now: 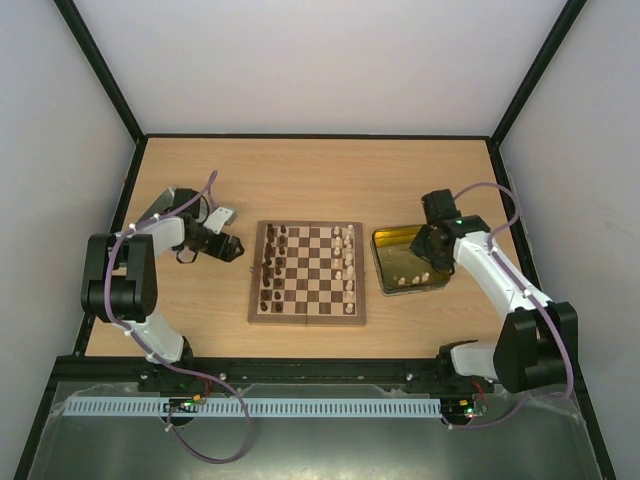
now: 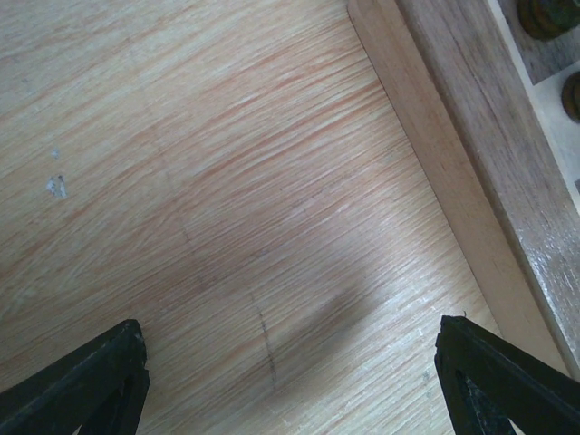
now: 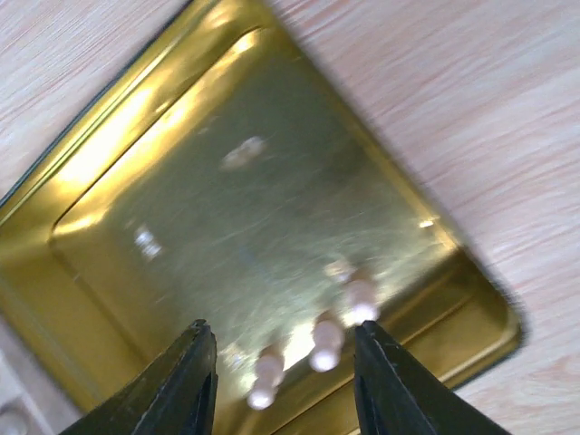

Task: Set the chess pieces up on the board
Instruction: Move the storage box to the center of the board.

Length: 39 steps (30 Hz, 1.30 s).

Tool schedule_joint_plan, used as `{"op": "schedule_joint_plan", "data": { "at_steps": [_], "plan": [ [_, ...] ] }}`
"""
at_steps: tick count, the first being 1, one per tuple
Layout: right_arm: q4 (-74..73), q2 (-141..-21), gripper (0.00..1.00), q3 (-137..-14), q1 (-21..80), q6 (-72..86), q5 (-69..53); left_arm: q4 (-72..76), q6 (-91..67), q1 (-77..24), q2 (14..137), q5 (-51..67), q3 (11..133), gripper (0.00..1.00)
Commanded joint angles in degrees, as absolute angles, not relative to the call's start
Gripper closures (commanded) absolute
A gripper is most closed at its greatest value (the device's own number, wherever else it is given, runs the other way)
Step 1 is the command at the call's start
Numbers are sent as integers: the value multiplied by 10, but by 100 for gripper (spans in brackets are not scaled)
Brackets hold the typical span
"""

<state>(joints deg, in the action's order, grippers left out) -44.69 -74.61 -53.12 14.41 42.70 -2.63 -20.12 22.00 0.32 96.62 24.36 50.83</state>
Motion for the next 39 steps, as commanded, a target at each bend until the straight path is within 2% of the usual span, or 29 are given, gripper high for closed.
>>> {"op": "schedule_joint_plan", "data": {
  "at_steps": [1, 13, 20, 26, 39],
  "plan": [
    [-495, -730, 60, -509, 96, 433, -14, -237, 217, 1, 955, 243, 491, 13],
    [-555, -664, 55, -481, 81, 455, -43, -238, 217, 2, 953, 242, 492, 13],
    [-529, -660, 54, -426, 77, 464, -66, -239, 215, 2, 947, 240, 492, 13],
    [-487, -680, 54, -415, 55, 465, -54, -241, 216, 2, 944, 242, 490, 14],
    [-435, -773, 54, -492, 7, 446, -9, -236, 221, 2, 947, 248, 486, 13]
  ]
}}
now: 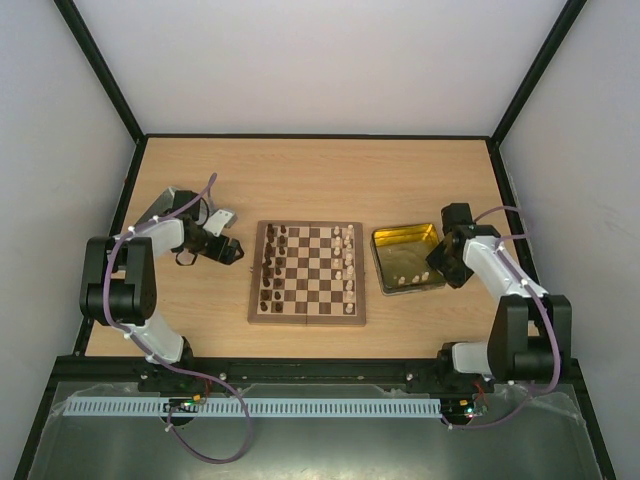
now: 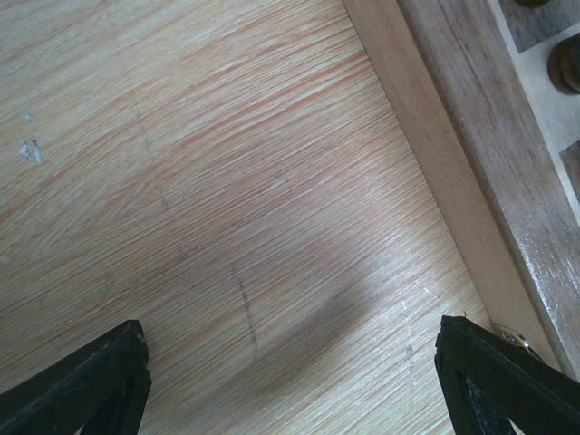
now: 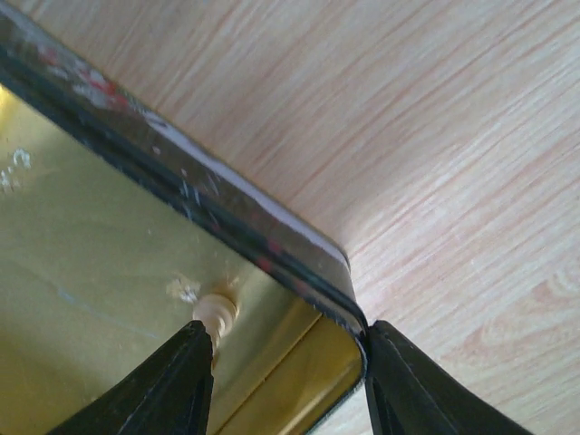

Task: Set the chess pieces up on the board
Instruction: Move the storage box to the center of the board.

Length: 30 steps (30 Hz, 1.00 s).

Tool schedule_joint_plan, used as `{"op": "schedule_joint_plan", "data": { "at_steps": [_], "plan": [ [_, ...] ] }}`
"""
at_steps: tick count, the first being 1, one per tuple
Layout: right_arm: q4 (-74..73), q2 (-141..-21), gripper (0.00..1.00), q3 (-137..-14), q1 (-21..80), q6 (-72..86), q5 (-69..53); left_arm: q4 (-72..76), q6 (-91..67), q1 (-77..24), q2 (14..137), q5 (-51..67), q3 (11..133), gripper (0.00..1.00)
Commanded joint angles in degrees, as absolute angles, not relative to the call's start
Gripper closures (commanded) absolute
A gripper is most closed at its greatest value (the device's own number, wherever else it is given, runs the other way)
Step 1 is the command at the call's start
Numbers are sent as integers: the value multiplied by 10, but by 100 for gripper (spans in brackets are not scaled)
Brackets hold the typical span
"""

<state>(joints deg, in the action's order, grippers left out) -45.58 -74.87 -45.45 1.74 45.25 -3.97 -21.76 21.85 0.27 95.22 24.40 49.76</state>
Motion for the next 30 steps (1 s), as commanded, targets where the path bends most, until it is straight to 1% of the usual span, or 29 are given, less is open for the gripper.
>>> {"op": "schedule_joint_plan", "data": {
  "at_steps": [1, 14, 20, 25, 28, 30],
  "plan": [
    [-437, -782, 54, -503, 1, 441, -7, -236, 221, 2, 948, 248, 485, 14],
    [-399, -878, 55, -569, -31, 443, -8, -228, 226, 5, 961, 251, 484, 13],
    [-413, -883, 56, -614, -31, 428, 9, -227, 227, 5, 963, 251, 482, 13],
    [-392, -928, 57, -630, -31, 431, -15, -229, 227, 6, 969, 251, 486, 13],
    [-393, -949, 61, -661, -31, 427, -31, -229, 226, 6, 969, 251, 485, 13],
    [-393, -947, 61, -671, -25, 422, -55, -229, 226, 5, 969, 249, 483, 13]
  ]
}}
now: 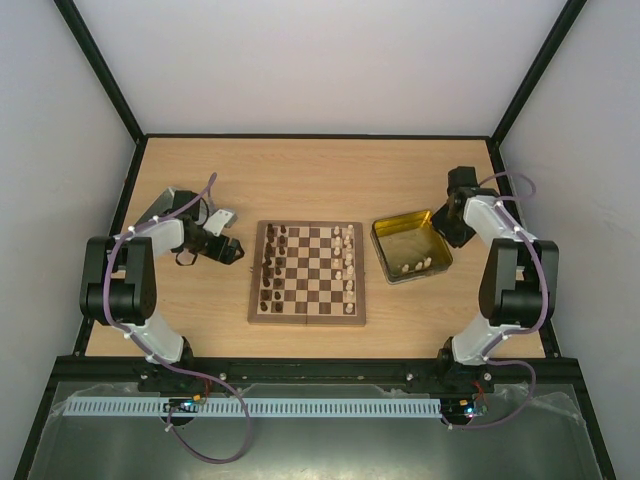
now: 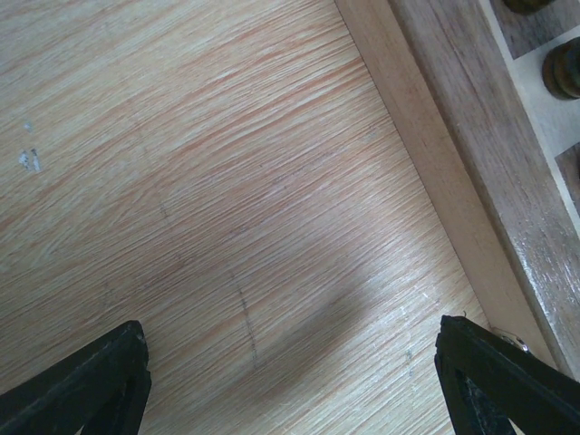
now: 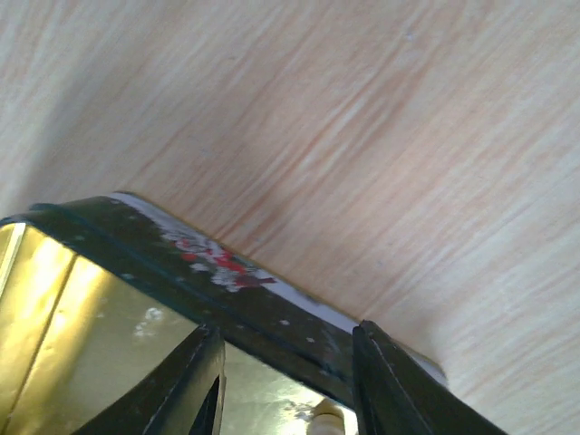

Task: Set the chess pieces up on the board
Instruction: Move the storage box to the center of the board, then adjust the storage box at the center of the board.

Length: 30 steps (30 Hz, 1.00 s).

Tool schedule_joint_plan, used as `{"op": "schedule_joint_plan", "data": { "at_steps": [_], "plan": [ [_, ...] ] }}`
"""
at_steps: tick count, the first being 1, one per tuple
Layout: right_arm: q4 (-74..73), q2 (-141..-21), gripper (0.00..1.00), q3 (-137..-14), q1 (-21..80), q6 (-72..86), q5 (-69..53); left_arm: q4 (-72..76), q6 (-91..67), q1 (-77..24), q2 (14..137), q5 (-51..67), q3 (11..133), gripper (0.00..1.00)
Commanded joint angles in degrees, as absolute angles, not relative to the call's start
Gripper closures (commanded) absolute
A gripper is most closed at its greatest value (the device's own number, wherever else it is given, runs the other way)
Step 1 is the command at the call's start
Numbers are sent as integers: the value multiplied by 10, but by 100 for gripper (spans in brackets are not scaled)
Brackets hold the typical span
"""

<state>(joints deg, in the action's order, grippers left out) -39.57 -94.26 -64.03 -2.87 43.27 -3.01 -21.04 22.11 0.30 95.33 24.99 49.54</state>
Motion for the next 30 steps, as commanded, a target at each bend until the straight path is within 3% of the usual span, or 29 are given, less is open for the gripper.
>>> {"op": "schedule_joint_plan", "data": {
  "at_steps": [1, 9, 30],
  "plan": [
    [-395, -945, 61, -673, -14, 420, -64, -229, 226, 5, 970, 249, 484, 13],
    [-408, -914, 53, -712, 83, 413, -74, -231, 224, 6, 974, 246, 491, 13],
    [-352, -1120, 51, -903, 161, 437, -113, -227, 224, 5, 979, 243, 487, 13]
  ]
}}
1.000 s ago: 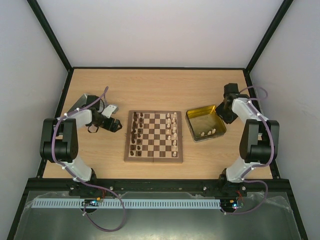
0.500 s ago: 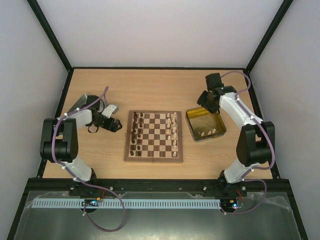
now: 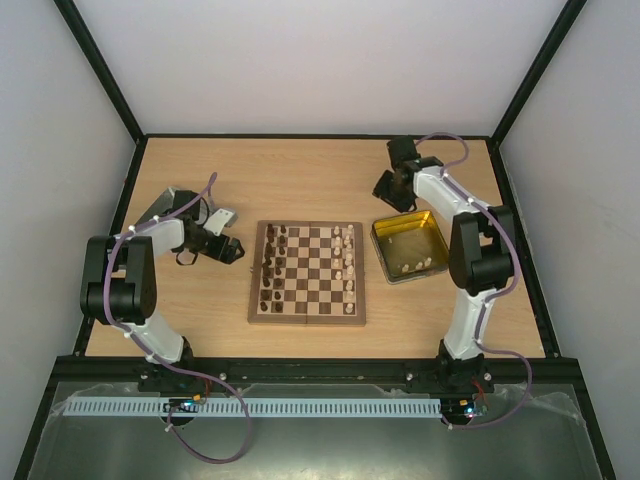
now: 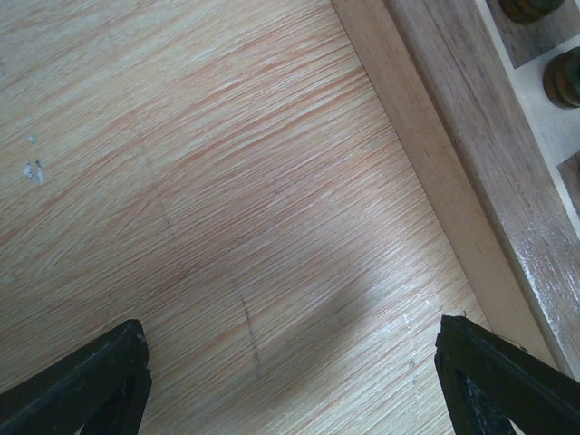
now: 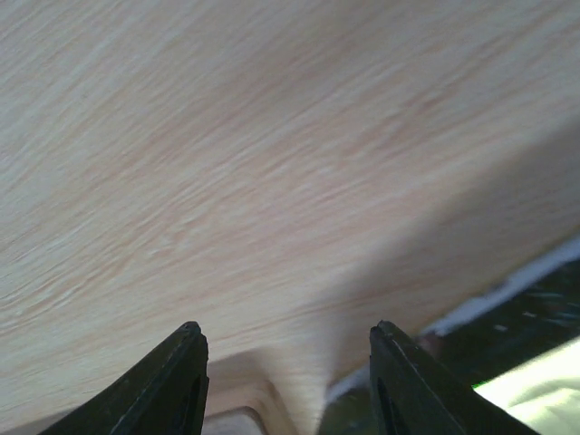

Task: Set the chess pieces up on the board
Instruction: Adjust the storage box at the center of the board.

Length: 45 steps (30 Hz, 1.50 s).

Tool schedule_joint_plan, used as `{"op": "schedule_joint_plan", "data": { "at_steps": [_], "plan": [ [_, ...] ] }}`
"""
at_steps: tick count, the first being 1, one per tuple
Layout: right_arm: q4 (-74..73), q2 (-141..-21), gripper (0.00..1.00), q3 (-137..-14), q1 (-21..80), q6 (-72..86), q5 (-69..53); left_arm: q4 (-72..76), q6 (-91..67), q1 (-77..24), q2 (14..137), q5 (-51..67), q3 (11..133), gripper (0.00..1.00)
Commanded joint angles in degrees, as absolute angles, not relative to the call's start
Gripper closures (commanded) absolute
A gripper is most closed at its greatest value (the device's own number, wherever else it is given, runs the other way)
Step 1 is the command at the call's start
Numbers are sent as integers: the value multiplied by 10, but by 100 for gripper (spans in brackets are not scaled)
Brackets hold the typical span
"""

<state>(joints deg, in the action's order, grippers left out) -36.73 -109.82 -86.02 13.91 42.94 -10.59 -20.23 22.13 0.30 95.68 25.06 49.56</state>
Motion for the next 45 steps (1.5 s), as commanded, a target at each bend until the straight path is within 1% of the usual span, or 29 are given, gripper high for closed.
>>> {"op": "schedule_joint_plan", "data": {
  "at_steps": [1, 4, 7, 23, 30, 33, 38, 45],
  "plan": [
    [-353, -1128, 51, -912, 166, 437, -114, -228, 224, 5, 979, 243, 487, 13],
    [-361, -1153, 51, -941, 176, 435, -121, -229, 224, 5, 978, 243, 487, 13],
    [-365, -1165, 52, -940, 183, 434, -122, -229, 224, 6, 974, 242, 486, 14],
    [-341, -1134, 52, -858, 204, 443, -119, -228, 225, 7, 966, 244, 481, 13],
    [-329, -1101, 53, -798, 207, 446, -125, -228, 225, 8, 963, 244, 479, 14],
    [-323, -1082, 55, -772, 207, 448, -125, -228, 225, 8, 963, 244, 480, 13],
    [-325, -1046, 63, -738, 210, 449, -131, -229, 224, 8, 961, 244, 480, 13],
    [-328, -994, 69, -671, 213, 447, -139, -229, 224, 8, 958, 244, 480, 13]
  ]
}}
